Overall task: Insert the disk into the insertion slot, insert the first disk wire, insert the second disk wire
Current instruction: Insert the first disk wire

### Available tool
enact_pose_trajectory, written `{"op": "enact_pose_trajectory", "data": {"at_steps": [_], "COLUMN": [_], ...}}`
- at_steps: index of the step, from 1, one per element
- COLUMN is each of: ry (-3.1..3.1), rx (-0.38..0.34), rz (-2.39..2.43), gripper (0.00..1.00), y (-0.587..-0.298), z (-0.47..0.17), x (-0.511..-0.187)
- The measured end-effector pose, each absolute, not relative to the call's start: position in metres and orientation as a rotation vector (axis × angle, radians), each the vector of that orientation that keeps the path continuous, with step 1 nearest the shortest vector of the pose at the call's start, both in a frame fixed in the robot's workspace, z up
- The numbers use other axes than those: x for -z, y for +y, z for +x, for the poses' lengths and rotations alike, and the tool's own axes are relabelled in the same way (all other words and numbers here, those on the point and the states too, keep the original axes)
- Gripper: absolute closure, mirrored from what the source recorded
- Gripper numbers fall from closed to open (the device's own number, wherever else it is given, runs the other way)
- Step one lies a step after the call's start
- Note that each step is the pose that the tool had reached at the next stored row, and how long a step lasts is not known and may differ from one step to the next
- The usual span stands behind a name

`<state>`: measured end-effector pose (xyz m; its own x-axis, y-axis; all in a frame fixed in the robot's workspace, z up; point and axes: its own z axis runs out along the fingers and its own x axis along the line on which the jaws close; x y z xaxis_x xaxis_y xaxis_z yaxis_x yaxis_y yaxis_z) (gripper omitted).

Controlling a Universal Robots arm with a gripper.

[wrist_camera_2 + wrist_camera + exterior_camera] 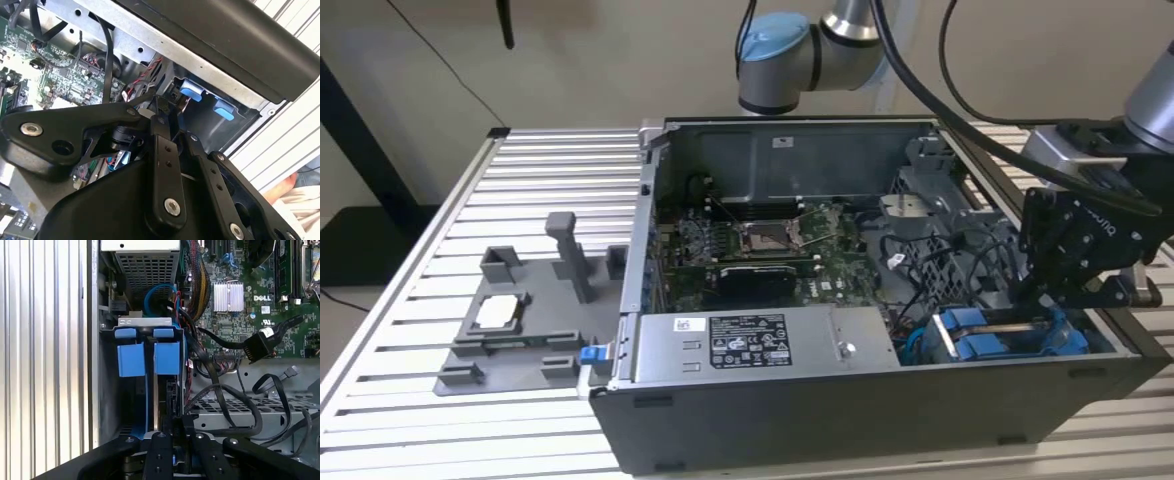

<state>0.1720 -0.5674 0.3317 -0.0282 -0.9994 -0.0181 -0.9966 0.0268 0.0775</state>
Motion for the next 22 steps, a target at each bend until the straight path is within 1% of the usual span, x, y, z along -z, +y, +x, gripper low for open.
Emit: {"op": "enact_pose_trajectory", "data": {"at_steps": [1, 3, 4, 14, 18, 22], "ry": [-2.221, -2.221, -2.221, -2.221, -2.235, -2.241], "rx": [0.106, 0.107, 0.107, 0.105, 0.078, 0.065], "rz": [2.16, 2.161, 2.161, 2.161, 2.175, 2.181], "gripper": [0.79, 0.79, 0.73, 0.73, 0.73, 0.73], "y": [-0.567, -0.567, -0.567, -0.567, -0.566, -0.566], "z": [0.172, 0.172, 0.172, 0.172, 0.169, 0.166], "x": [-0.332, -0.332, -0.332, -0.35, -0.352, -0.357]}}
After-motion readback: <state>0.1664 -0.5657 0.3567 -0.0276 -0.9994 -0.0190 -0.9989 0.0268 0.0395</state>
